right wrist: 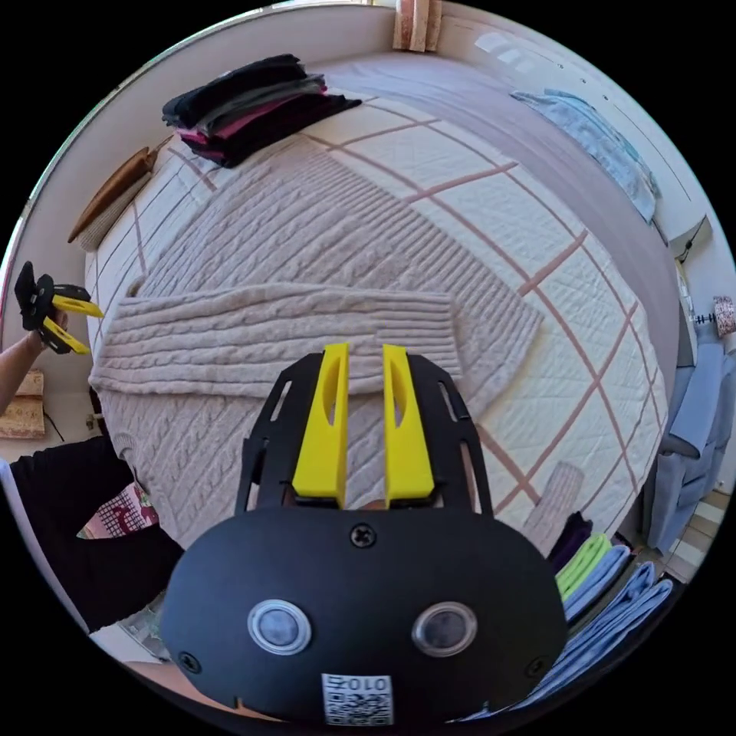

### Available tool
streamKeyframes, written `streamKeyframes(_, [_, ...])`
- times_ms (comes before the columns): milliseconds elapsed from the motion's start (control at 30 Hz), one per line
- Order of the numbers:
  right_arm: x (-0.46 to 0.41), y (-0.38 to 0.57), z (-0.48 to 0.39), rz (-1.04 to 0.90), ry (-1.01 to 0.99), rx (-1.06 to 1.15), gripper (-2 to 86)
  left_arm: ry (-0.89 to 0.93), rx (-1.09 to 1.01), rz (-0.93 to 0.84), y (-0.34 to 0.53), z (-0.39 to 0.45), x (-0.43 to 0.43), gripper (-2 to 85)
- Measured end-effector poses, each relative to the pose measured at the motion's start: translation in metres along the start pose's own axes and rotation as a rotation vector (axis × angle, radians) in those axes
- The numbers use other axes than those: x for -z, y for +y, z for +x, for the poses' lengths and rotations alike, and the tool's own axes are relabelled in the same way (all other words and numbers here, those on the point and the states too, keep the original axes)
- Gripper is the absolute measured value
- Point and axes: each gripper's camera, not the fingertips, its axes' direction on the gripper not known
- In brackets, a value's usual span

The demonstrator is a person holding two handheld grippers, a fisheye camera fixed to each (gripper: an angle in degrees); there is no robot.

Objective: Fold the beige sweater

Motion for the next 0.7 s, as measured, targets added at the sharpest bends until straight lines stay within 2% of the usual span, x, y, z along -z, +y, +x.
streamKeyframes(67, [-0.043, 0.006, -0.011, -0.119, -0.016, 0.006, 8.5, -0.107, 0.063, -0.100, 0.005, 0.009, -0.011, 12.1])
streamKeyframes(100, [-0.047, 0.009, -0.011, -0.104, -0.008, 0.000, 8.5, -0.153, 0.144, -0.132, 0.014, 0.006, -0.017, 11.8])
streamKeyframes(167, [-0.038, 0.023, -0.005, -0.048, -0.046, -0.021, 9.3, -0.103, 0.287, -0.155, 0.032, -0.006, -0.023, 11.6])
streamKeyframes(233, [-0.022, 0.043, 0.005, -0.021, -0.056, -0.044, 10.3, -0.079, 0.378, -0.116, 0.049, -0.008, -0.014, 11.2])
streamKeyframes(333, [0.002, 0.106, 0.039, -0.007, 0.143, -0.235, 12.0, -0.165, 0.431, -0.032, 0.056, 0.004, 0.014, 10.8])
streamKeyframes(467, [-0.013, 0.193, 0.096, -0.285, 0.419, -0.441, 13.1, -0.217, 0.459, 0.084, 0.050, 0.024, 0.042, 10.6])
streamKeyframes(567, [-0.049, 0.230, 0.116, -0.460, 0.423, -0.459, 10.9, -0.182, 0.414, 0.156, 0.027, 0.043, 0.045, 10.4])
streamKeyframes(700, [-0.071, 0.251, 0.111, -0.466, 0.552, -0.442, 5.9, -0.122, 0.319, 0.200, -0.018, 0.073, 0.030, 10.4])
